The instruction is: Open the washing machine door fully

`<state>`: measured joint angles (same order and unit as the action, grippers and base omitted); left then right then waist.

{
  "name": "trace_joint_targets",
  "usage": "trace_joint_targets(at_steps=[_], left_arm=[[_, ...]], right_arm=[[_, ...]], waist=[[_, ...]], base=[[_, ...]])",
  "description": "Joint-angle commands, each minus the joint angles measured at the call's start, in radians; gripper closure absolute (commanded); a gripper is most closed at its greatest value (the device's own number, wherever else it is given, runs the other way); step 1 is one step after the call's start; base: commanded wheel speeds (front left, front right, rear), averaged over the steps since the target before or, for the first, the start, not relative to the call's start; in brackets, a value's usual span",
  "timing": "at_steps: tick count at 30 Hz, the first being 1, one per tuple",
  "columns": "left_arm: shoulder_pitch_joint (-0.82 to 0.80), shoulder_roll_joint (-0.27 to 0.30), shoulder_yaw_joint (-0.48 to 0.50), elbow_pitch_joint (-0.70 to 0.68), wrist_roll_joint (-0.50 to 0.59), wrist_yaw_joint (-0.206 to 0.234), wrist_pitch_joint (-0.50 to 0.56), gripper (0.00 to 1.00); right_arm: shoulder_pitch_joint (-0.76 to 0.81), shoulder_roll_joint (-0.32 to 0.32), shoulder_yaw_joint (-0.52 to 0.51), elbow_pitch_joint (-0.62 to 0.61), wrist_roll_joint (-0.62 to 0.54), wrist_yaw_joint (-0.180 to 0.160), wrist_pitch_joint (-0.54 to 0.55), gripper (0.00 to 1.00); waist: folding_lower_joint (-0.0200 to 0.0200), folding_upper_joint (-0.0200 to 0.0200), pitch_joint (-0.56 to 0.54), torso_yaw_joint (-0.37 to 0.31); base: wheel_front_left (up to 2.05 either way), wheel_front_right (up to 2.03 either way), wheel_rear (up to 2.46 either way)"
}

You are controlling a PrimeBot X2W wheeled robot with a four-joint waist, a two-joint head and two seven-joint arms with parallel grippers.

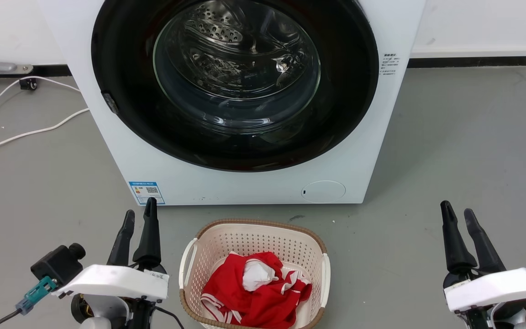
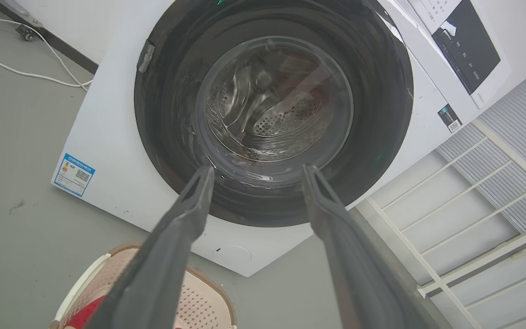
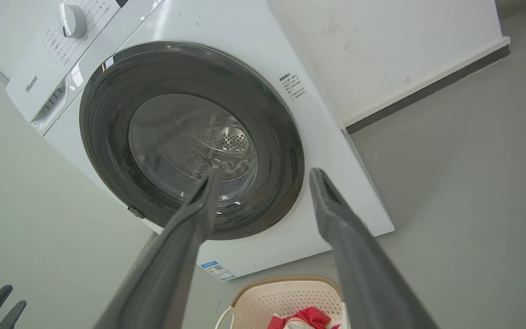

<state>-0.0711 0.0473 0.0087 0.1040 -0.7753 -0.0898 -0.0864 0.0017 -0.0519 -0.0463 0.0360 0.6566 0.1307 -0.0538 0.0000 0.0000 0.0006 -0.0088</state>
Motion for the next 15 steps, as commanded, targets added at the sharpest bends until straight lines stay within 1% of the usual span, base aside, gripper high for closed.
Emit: trace_joint_targets(at_steps=[1, 2, 3, 4, 6, 7, 15], left_arm=[[-0.008, 0.003, -0.003, -0.014, 0.032, 0.004, -0.01, 0.0], [-0.006, 0.003, -0.005, -0.013, 0.064, 0.007, -0.017, 0.0], [-0.006, 0.003, -0.005, -0.013, 0.064, 0.007, -0.017, 0.0], [-0.005, 0.003, -0.009, -0.013, 0.094, 0.01, -0.022, 0.0], [-0.004, 0.003, -0.011, -0.012, 0.121, 0.012, -0.029, 0.0], [-0.004, 0.003, -0.011, -0.012, 0.121, 0.012, -0.029, 0.0], [0.0, 0.006, -0.021, -0.01, 0.227, 0.02, -0.052, 0.0]], right_arm=[[-0.008, 0.001, 0.002, -0.019, -0.03, 0.0, -0.005, 0.0], [-0.006, 0.001, 0.004, -0.02, -0.063, 0.0, -0.009, 0.0], [-0.006, 0.001, 0.004, -0.02, -0.063, 0.0, -0.009, 0.0], [-0.003, 0.001, 0.005, -0.02, -0.093, 0.0, -0.01, 0.0], [-0.001, 0.001, 0.006, -0.02, -0.124, 0.0, -0.012, 0.0], [-0.001, 0.001, 0.006, -0.02, -0.124, 0.0, -0.012, 0.0], [0.006, 0.001, 0.002, -0.021, -0.231, 0.0, -0.013, 0.0]], waist=[[0.0, 0.0, 0.0, 0.0], [0.0, 0.0, 0.0, 0.0], [0.0, 0.0, 0.0, 0.0], [0.0, 0.0, 0.0, 0.0], [0.0, 0.0, 0.0, 0.0], [0.0, 0.0, 0.0, 0.0], [0.0, 0.0, 0.0, 0.002]], base=[[0.0, 0.0, 0.0], [0.0, 0.0, 0.0], [0.0, 0.0, 0.0], [0.0, 0.0, 0.0], [0.0, 0.0, 0.0], [0.0, 0.0, 0.0], [0.0, 0.0, 0.0]])
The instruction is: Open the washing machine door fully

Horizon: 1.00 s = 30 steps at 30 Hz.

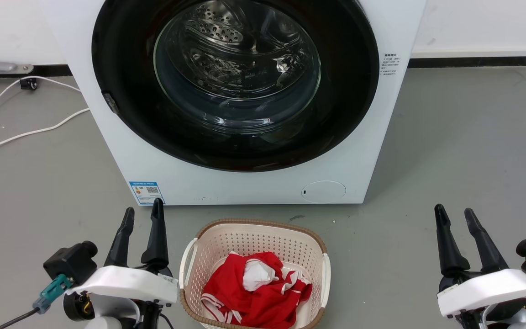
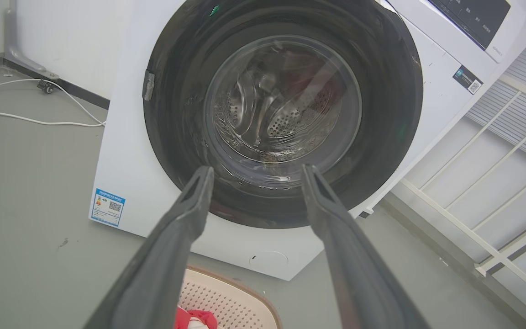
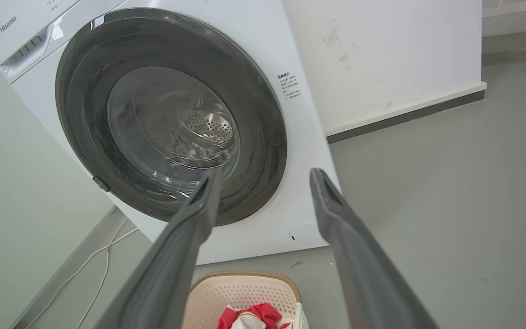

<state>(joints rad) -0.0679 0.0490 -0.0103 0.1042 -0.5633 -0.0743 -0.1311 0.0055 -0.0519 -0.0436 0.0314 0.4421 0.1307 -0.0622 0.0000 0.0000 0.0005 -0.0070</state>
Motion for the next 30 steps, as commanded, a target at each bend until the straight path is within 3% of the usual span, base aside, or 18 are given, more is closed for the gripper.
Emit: trace_joint_targets(at_steps=[1, 30], left_arm=[[-0.002, 0.006, -0.005, -0.01, 0.028, 0.004, -0.009, 0.0], [0.018, 0.017, -0.044, -0.025, 0.316, 0.049, -0.079, 0.0]], right_arm=[[0.003, 0.001, 0.0, -0.017, -0.03, 0.0, -0.006, 0.0], [0.017, 0.002, -0.004, -0.037, -0.303, 0.0, -0.019, 0.0]], waist=[[0.0, 0.0, 0.0, 0.0], [0.0, 0.0, -0.002, -0.003]], base=[[0.0, 0.0, 0.0], [0.0, 0.0, 0.0]])
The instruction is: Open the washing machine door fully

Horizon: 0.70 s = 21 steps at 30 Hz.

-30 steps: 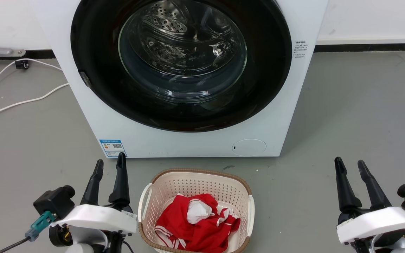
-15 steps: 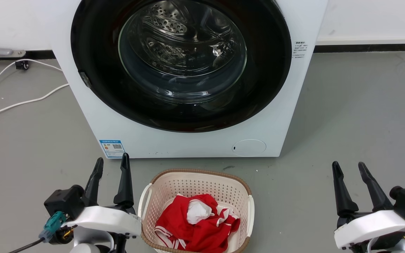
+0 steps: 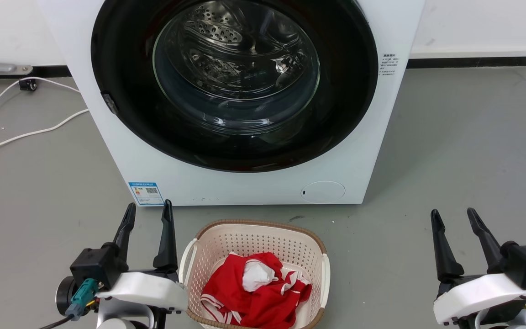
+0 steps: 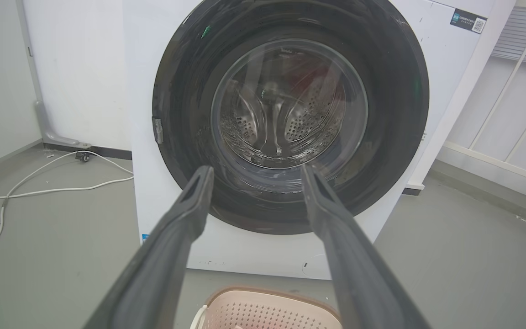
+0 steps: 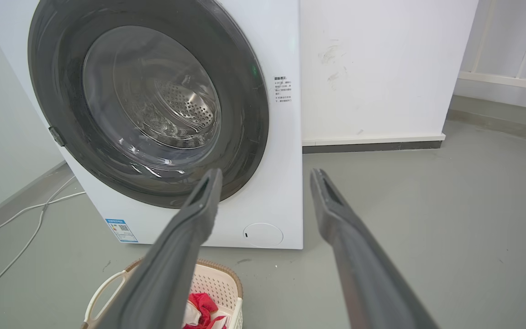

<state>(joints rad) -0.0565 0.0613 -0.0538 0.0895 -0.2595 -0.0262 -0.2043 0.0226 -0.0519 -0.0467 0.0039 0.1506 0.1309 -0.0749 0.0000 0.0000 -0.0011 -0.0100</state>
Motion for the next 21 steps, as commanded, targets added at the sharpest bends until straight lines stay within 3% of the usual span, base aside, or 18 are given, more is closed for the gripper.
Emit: trace_joint_targets(at_steps=[1, 21], left_arm=[[0.009, 0.005, -0.001, -0.012, 0.019, 0.003, -0.008, 0.0], [0.046, -0.004, -0.014, -0.031, 0.162, 0.024, -0.048, 0.0]], right_arm=[[0.001, 0.002, 0.001, -0.009, -0.017, 0.0, -0.007, 0.0], [0.014, 0.003, 0.005, 0.007, -0.134, 0.0, -0.032, 0.0]], waist=[[0.0, 0.0, 0.0, 0.0], [0.0, 0.0, -0.003, 0.003]], base=[[0.0, 0.0, 0.0], [0.0, 0.0, 0.0]])
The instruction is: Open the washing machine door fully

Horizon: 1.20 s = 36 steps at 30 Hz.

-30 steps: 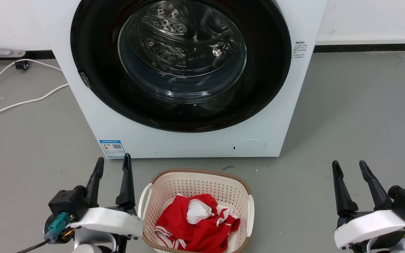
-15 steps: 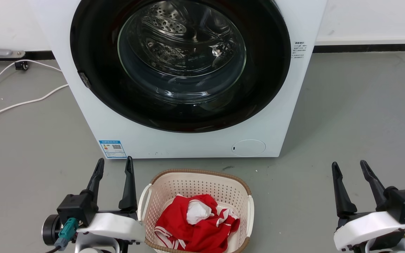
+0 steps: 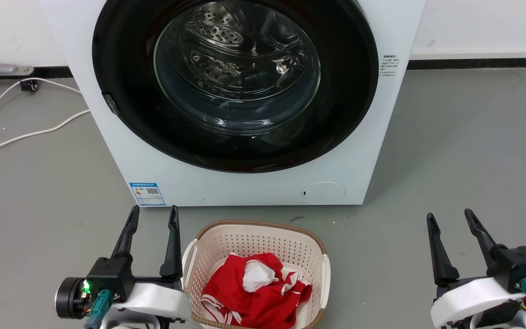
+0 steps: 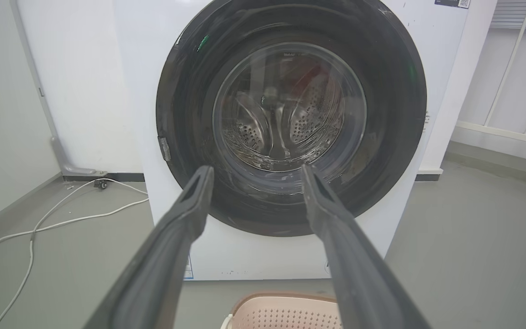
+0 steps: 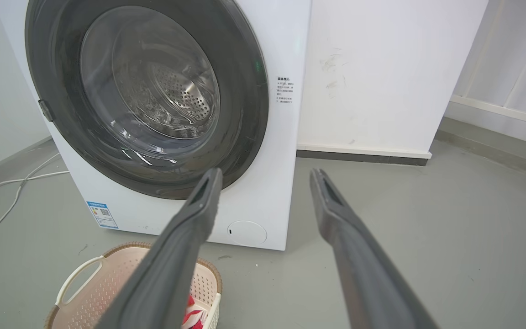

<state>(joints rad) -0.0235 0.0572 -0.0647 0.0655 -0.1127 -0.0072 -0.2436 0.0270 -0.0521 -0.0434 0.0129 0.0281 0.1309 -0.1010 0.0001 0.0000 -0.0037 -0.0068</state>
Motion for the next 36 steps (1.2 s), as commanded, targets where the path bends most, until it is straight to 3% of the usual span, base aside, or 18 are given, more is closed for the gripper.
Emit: trace_joint_targets(at_steps=[1, 9, 26, 27, 32, 36], left_arm=[[0.014, 0.0, -0.003, -0.009, 0.023, 0.005, -0.009, 0.0], [0.02, -0.002, -0.005, -0.014, 0.072, 0.009, -0.024, 0.0], [0.018, -0.006, 0.004, 0.004, 0.04, 0.006, -0.022, 0.0], [0.018, -0.006, 0.005, 0.005, 0.039, 0.007, -0.022, 0.0], [0.019, -0.007, 0.006, 0.004, 0.037, 0.01, -0.022, 0.0], [0.018, -0.007, 0.007, 0.005, 0.036, 0.011, -0.022, 0.0]], right_arm=[[0.01, 0.003, 0.002, -0.003, -0.019, 0.0, -0.007, 0.0], [0.013, 0.003, 0.001, -0.001, -0.047, 0.0, -0.016, 0.0], [0.001, 0.003, -0.002, 0.016, 0.004, 0.0, -0.014, 0.0], [-0.001, 0.003, -0.001, 0.02, 0.024, 0.0, -0.01, 1.0], [-0.005, 0.003, 0.004, 0.024, 0.088, 0.0, -0.022, 1.0], [-0.019, 0.003, 0.016, 0.043, 0.376, 0.0, -0.049, 1.0]], waist=[[-0.0001, 0.0, 0.0, 0.0], [-0.0001, 0.0, -0.002, -0.003], [-0.0001, 0.0, -0.002, 0.001], [-0.0001, 0.0, -0.002, 0.001], [-0.0001, 0.0, -0.002, 0.001], [-0.0001, 0.0, -0.002, -0.001]], base=[[0.0, 0.0, 0.0], [0.0, 0.0, 0.0], [0.0, 0.0, 0.0], [0.0, 0.0, 0.0], [0.0, 0.0, 0.0], [0.0, 0.0, 0.0]])
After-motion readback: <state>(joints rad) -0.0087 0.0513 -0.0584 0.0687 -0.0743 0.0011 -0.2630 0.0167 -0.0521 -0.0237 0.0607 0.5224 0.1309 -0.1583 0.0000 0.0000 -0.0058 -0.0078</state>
